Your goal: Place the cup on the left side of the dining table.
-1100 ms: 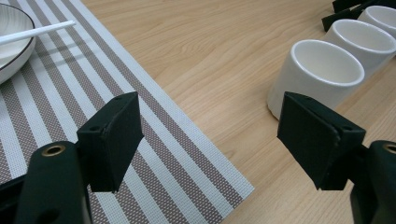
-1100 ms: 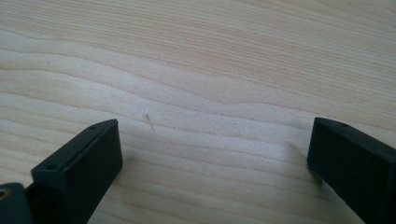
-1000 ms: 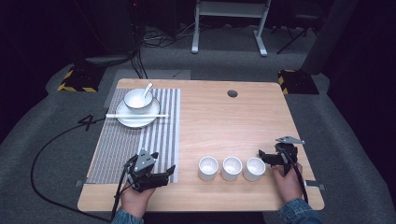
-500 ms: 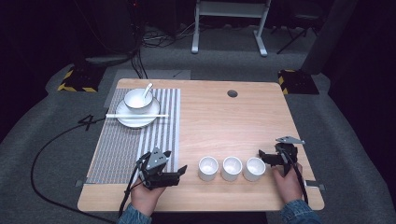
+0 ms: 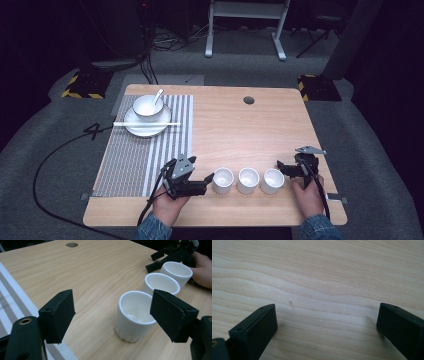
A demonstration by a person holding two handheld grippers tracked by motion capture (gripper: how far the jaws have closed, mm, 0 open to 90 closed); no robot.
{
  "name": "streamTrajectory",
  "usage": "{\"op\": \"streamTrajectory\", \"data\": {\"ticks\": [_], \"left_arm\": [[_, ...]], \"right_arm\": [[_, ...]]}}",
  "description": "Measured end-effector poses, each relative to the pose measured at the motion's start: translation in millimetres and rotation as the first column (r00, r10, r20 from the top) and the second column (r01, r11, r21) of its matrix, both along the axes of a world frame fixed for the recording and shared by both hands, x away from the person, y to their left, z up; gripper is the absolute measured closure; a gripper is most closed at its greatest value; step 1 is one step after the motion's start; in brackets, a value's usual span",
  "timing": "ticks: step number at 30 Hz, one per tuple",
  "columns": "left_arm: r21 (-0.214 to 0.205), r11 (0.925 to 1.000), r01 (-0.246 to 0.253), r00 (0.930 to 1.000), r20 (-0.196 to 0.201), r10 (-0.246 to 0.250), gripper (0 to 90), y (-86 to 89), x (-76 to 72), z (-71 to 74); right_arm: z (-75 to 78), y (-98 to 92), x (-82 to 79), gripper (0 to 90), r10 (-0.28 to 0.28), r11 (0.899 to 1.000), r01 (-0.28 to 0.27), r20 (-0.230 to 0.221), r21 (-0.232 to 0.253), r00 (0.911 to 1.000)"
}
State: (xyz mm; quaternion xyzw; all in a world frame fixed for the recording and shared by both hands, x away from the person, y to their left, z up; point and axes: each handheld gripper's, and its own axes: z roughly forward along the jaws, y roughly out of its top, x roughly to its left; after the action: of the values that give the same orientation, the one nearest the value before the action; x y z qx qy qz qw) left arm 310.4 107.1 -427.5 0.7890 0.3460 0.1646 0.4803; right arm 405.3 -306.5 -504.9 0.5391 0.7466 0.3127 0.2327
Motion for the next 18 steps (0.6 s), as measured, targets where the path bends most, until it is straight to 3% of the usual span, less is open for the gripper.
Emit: {"op": "streamTrajectory", "data": {"ticks": [10, 18], "left_arm": [[-0.011, 0.9994, 0.033, 0.9995, -0.002, -0.033, 19.0, -22.9, 3.9, 1.9], [-0.015, 0.9992, 0.037, 0.9989, -0.029, -0.038, 17.9, -38.1, 7.7, -5.3]], "right_arm": [[0.0, 0.1, -0.1, 3.1, 0.000, 1.000, 0.000, 0.000, 0.000, 1.0000], [0.0, 0.0, -0.1, 3.1, 0.000, 1.000, 0.000, 0.000, 0.000, 1.0000]]}}
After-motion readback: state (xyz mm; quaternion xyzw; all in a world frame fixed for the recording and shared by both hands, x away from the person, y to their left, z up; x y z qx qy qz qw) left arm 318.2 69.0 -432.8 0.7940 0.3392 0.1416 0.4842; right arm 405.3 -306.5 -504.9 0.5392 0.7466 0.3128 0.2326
